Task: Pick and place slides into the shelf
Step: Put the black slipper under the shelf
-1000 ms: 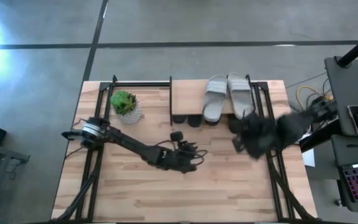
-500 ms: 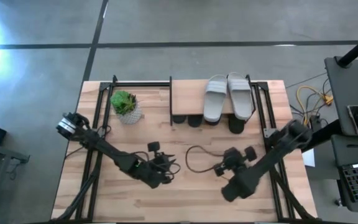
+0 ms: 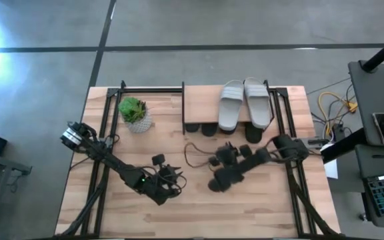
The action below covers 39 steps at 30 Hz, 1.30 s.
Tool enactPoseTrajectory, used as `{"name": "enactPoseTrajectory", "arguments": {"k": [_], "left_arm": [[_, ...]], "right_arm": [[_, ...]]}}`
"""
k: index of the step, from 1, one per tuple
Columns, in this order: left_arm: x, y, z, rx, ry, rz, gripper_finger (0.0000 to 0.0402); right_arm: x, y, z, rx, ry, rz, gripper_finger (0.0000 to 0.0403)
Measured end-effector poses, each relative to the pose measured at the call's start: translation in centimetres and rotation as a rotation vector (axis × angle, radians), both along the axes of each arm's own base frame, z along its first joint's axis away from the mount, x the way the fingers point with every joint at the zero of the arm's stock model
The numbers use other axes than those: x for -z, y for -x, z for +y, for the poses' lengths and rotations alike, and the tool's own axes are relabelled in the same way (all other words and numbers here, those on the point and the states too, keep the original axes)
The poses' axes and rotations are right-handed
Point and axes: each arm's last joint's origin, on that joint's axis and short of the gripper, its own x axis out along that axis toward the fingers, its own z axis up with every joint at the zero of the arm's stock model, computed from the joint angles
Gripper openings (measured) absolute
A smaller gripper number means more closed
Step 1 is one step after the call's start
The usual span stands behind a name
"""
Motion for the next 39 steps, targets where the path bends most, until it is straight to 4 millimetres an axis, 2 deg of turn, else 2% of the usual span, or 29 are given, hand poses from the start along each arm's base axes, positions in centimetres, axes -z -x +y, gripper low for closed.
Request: {"name": "enactPoseTrajectory", "arguments": {"k": [4,7,11,14,19,22,27,35,39], "left_arm": [[0.1,0.1,0.0,-0.015,0.025,-0.016,0.0067],[0.1,0.1,-0.1,-0.011,0.043,-0.013,0.0067],[0.1,-0.1,-0.3,0.043,0.112,0.022,0.0067],[0.2,-0.1,-0.4,0.026,0.245,0.021,0.0067],[0.6,0.3,-0.3,-0.156,0.539,-0.009,0.0067],[0.7,0.3,-0.4,-0.213,0.639,-0.019,0.0067],[0.7,0.1,-0.3,-0.204,0.720,0.026,0.0067],[0.4,-0.6,0.3,-0.220,0.740,0.016,0.0067],[0.2,-0.8,0.5,-0.228,0.743,0.006,0.0067]], "right_arm": [[-0.8,-2.2,-2.3,0.010,0.001,-0.041,0.0043],[-0.9,-3.5,-3.0,-0.011,-0.011,-0.080,0.0043],[0.0,-4.8,-3.8,-0.029,-0.036,-0.118,0.0043],[1.3,-5.3,-5.4,0.003,-0.034,-0.091,0.0043],[3.8,-5.7,-8.4,0.100,-0.050,-0.028,0.0043],[4.6,-5.9,-9.4,0.101,-0.051,0.024,0.0043],[4.7,-6.2,-10.4,0.098,-0.039,0.032,0.0043],[4.6,-6.1,-10.4,0.096,-0.055,0.050,0.0043],[5.2,-5.4,-10.8,0.178,-0.133,0.013,0.0043]]}}
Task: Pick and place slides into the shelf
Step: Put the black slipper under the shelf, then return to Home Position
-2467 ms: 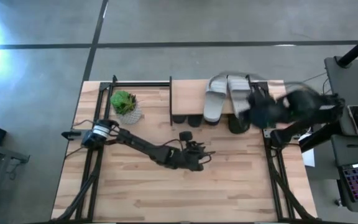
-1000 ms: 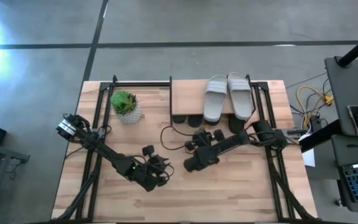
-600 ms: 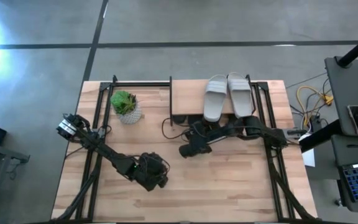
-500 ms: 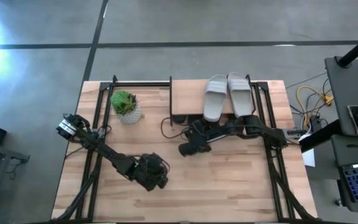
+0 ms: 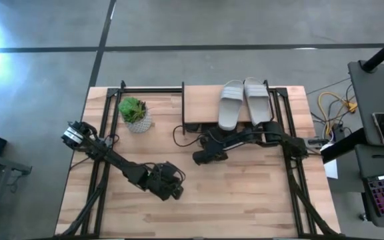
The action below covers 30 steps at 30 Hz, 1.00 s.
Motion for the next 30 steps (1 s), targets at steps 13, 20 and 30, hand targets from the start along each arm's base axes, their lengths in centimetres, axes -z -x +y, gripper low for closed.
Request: {"name": "enactPoseTrajectory", "arguments": {"k": [13,20,30], "left_arm": [[-0.5,-0.3,-0.2,0.006,-0.001,-0.017,0.0067],[-0.7,-0.5,-0.3,0.065,-0.074,-0.018,0.0067],[-0.9,-0.6,0.0,0.026,-0.195,-0.053,0.0067]], "right_arm": [[0.3,2.6,0.2,0.192,-0.072,0.013,0.0043],[-1.8,3.2,2.3,0.164,-0.085,-0.010,0.0043],[-5.0,2.5,10.4,-0.044,-0.134,-0.181,0.0043]]}}
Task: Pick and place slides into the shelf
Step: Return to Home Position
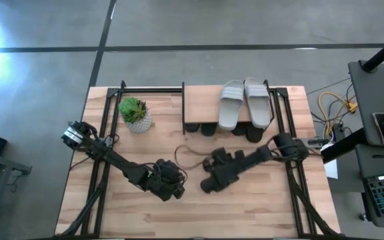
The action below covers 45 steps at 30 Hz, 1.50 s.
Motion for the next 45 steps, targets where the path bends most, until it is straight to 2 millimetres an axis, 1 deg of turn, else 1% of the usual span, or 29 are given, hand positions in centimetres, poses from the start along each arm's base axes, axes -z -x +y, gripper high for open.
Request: {"name": "enactPoseTrajectory", "arguments": {"k": [4,8,11,13,15,17,19,20,22,23,24,26,27,28,30,31,32,33,34,36,37,38,39,40,41,42,43,44,45], "left_arm": [[-0.8,-0.3,-0.5,0.033,-0.076,-0.023,0.0067],[-2.1,-0.7,-1.4,0.028,-0.099,-0.082,0.0067],[-3.7,-0.9,-2.8,0.083,-0.139,-0.162,0.0067],[-5.8,-0.8,-3.8,0.170,-0.149,-0.234,0.0067],[-8.6,-0.4,-4.5,0.317,-0.150,-0.298,0.0067],[-11.8,0.5,-4.6,0.457,-0.114,-0.380,0.0067],[-14.6,1.7,-4.1,0.523,-0.089,-0.454,0.0067],[-16.1,2.3,-3.6,0.530,-0.053,-0.501,0.0067],[-18.5,3.7,-2.9,0.478,0.051,-0.602,0.0067],[-19.6,4.4,-2.7,0.449,0.074,-0.664,0.0067],[-20.5,4.9,-2.7,0.451,0.052,-0.727,0.0067],[-21.7,5.9,-3.5,0.557,-0.093,-0.817,0.0067],[-21.9,6.4,-4.0,0.625,-0.170,-0.845,0.0067],[-22.0,6.6,-4.4,0.667,-0.218,-0.865,0.0067],[-22.0,6.9,-4.8,0.701,-0.228,-0.879,0.0067],[-21.8,6.7,-5.0,0.723,-0.238,-0.884,0.0067],[-21.5,6.5,-5.0,0.745,-0.247,-0.889,0.0067],[-20.8,6.1,-5.0,0.767,-0.250,-0.893,0.0067],[-19.8,5.4,-5.0,0.791,-0.245,-0.917,0.0067],[-18.1,3.2,-4.1,0.873,-0.226,-1.058,0.0067],[-17.4,2.0,-3.2,0.928,-0.227,-1.143,0.0067],[-16.8,0.8,-1.7,0.957,-0.238,-1.208,0.0067],[-16.4,-0.2,0.1,0.966,-0.243,-1.249,0.0067],[-15.9,-1.0,1.9,0.963,-0.232,-1.246,0.0067],[-15.6,-1.5,3.8,0.942,-0.225,-1.228,0.0067],[-15.6,-1.3,5.5,0.932,-0.224,-1.212,0.0067],[-15.6,-1.0,7.1,0.934,-0.237,-1.205,0.0067],[-16.1,-0.2,8.7,0.936,-0.265,-1.214,0.0067],[-16.6,0.8,10.0,0.929,-0.293,-1.225,0.0067]], "right_arm": [[-2.3,-0.1,4.1,-0.147,-0.070,-0.012,0.0043],[-6.0,1.0,8.0,-0.299,-0.112,-0.085,0.0043],[-9.8,3.0,10.5,-0.423,-0.137,-0.161,0.0043],[-13.2,4.9,11.6,-0.540,-0.122,-0.213,0.0043],[-17.1,7.1,11.8,-0.675,-0.133,-0.235,0.0043],[-21.2,9.4,11.3,-0.804,-0.185,-0.259,0.0043],[-25.4,12.1,10.1,-0.863,-0.236,-0.365,0.0043],[-27.1,13.4,9.6,-0.851,-0.279,-0.455,0.0043],[-29.8,15.8,9.1,-0.813,-0.345,-0.677,0.0043],[-30.6,16.7,9.6,-0.841,-0.315,-0.768,0.0043],[-31.2,17.8,10.2,-0.903,-0.248,-0.815,0.0043],[-31.4,19.2,11.8,-0.986,-0.093,-0.853,0.0043],[-31.2,19.6,12.4,-0.995,-0.061,-0.868,0.0043],[-30.8,19.8,12.9,-0.983,-0.058,-0.894,0.0043],[-30.4,20.2,13.4,-0.923,-0.127,-0.987,0.0043],[-29.8,20.2,13.9,-0.926,-0.128,-0.988,0.0043],[-29.0,19.9,14.5,-0.953,-0.125,-0.960,0.0043],[-27.8,19.3,15.0,-0.974,-0.169,-0.929,0.0043],[-26.4,18.4,15.1,-0.979,-0.239,-0.893,0.0043],[-23.2,15.7,15.1,-0.999,-0.337,-0.810,0.0043],[-22.2,14.1,14.6,-1.019,-0.364,-0.800,0.0043],[-21.8,12.5,13.6,-1.064,-0.384,-0.823,0.0043],[-21.8,10.9,12.3,-1.136,-0.391,-0.866,0.0043],[-22.1,9.5,10.7,-1.228,-0.384,-0.929,0.0043],[-22.6,8.8,8.8,-1.352,-0.362,-0.983,0.0043],[-23.2,8.5,6.8,-1.459,-0.332,-1.032,0.0043],[-23.7,8.8,4.6,-1.543,-0.300,-1.063,0.0043],[-24.1,9.5,2.3,-1.569,-0.280,-1.083,0.0043],[-24.3,10.8,0.2,-1.545,-0.264,-1.080,0.0043]]}}
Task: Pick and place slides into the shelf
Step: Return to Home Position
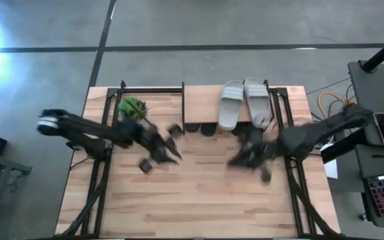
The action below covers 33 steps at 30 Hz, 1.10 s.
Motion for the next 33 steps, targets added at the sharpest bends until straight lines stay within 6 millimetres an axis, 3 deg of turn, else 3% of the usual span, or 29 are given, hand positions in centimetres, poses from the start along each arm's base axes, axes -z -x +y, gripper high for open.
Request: {"name": "enactPoseTrajectory", "arguments": {"k": [2,4,7,10,14,19,24,29,33], "left_arm": [[-0.7,2.5,2.2,-0.054,-0.002,0.025,0.0067],[-0.2,4.7,3.5,-0.119,-0.006,0.144,0.0067],[1.4,7.7,4.3,-0.283,0.014,0.293,0.0067],[1.9,10.7,4.7,-0.405,0.062,0.254,0.0067],[3.4,13.5,4.7,-0.412,0.104,0.225,0.0067],[5.6,15.4,4.6,-0.404,0.141,0.218,0.0067],[9.6,16.3,4.7,-0.398,0.210,0.297,0.0067],[12.8,17.3,4.9,-0.463,0.284,0.282,0.0067],[13.0,17.8,5.0,-0.503,0.290,0.292,0.0067]], "right_arm": [[1.0,2.7,-3.2,0.138,-0.002,0.036,0.0043],[3.2,5.1,-4.8,0.237,-0.009,0.047,0.0043],[6.7,7.8,-5.6,0.218,-0.038,0.029,0.0043],[8.7,9.9,-6.5,0.260,-0.088,-0.077,0.0043],[11.7,11.7,-7.3,0.316,-0.038,-0.085,0.0043],[14.1,13.9,-8.2,0.359,-0.035,-0.074,0.0043],[15.8,15.7,-8.7,0.307,-0.035,-0.124,0.0043],[16.7,15.4,-8.6,0.275,0.069,-0.092,0.0043],[17.8,15.4,-8.6,0.293,0.082,-0.053,0.0043]]}}
